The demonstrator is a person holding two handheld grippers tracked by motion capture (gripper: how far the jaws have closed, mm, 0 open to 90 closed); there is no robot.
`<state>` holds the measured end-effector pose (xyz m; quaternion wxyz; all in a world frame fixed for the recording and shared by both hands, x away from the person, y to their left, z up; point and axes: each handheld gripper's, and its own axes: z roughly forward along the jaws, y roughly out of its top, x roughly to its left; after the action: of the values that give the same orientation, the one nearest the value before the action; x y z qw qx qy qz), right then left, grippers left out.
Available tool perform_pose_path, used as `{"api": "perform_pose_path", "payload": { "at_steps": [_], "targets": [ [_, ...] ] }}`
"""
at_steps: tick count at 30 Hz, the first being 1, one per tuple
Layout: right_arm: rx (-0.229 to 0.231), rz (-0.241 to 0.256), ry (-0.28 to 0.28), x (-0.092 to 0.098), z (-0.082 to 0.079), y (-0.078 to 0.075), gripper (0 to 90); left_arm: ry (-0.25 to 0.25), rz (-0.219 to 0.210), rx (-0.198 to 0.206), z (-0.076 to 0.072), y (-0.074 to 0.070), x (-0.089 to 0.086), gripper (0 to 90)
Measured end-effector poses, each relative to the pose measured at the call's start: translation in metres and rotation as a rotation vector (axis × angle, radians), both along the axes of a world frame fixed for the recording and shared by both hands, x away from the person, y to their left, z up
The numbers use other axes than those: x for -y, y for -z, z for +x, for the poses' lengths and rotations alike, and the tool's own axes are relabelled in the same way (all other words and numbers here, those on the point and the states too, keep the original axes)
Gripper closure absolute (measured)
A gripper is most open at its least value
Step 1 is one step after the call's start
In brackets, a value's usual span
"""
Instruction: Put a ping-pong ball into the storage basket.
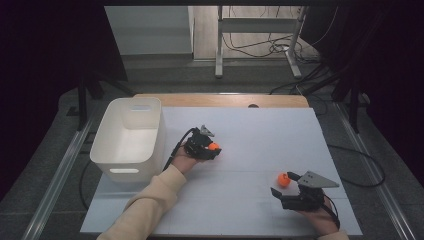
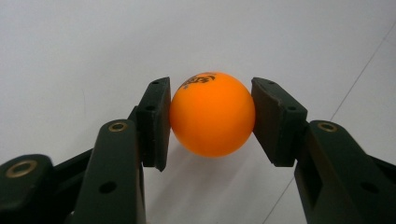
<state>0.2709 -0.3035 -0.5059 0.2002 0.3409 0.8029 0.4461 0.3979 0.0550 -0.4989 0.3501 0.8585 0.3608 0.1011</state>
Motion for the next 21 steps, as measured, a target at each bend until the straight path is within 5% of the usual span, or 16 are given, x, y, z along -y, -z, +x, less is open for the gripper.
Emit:
{"api": "perform_pose_path", "payload": {
  "at_steps": [21],
  "targets": [
    [0.000,0.003,-0.005,0.000,0.000,0.000,15.3,0.011,-0.058,0.030,-0.007,-0.026,-0.014,50.4]
  ]
}}
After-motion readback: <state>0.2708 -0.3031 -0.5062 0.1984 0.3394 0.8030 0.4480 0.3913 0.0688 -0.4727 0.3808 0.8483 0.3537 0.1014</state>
